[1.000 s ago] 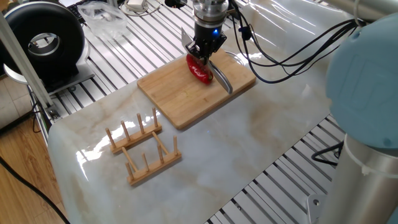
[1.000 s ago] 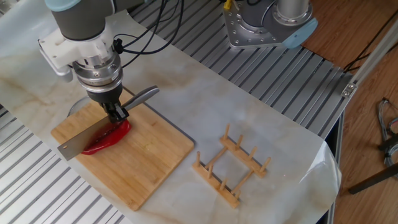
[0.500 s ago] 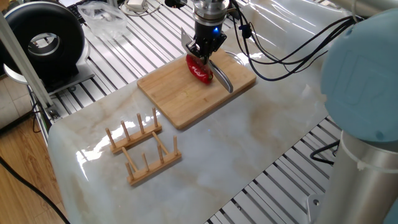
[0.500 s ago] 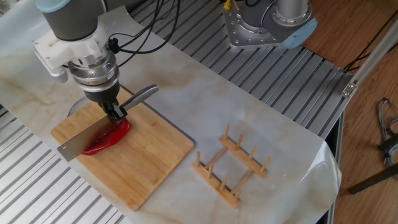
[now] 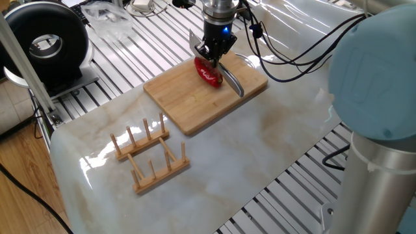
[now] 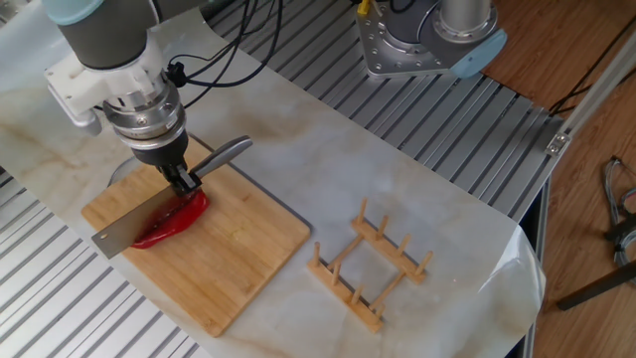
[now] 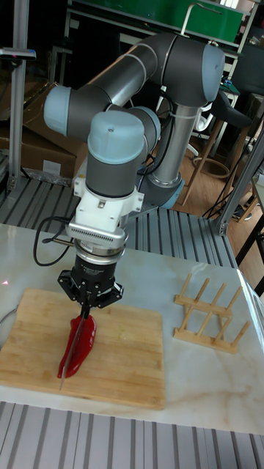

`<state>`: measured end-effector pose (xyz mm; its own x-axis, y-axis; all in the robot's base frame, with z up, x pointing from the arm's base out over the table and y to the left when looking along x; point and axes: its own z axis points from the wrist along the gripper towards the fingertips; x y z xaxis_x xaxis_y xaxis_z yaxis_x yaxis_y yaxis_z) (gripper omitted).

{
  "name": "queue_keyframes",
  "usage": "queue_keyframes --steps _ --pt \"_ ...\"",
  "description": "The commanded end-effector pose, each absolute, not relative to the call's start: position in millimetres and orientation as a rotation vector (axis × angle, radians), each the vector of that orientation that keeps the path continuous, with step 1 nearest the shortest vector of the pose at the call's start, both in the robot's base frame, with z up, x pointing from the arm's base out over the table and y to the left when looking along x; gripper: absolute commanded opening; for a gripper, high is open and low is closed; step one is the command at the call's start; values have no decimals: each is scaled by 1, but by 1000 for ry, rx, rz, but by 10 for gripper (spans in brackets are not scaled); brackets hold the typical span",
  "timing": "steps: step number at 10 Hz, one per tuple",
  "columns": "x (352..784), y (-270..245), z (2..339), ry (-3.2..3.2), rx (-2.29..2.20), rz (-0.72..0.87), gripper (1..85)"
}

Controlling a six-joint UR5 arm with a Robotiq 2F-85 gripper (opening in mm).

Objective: Chop the chili peppers

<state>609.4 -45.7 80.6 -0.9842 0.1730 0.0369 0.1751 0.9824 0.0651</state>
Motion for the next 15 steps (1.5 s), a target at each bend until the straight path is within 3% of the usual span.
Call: queue_keyframes --steps 1,15 --pt "608 -45 80 -3083 -277 -119 13" --pt "605 -46 76 -3042 -232 -89 13"
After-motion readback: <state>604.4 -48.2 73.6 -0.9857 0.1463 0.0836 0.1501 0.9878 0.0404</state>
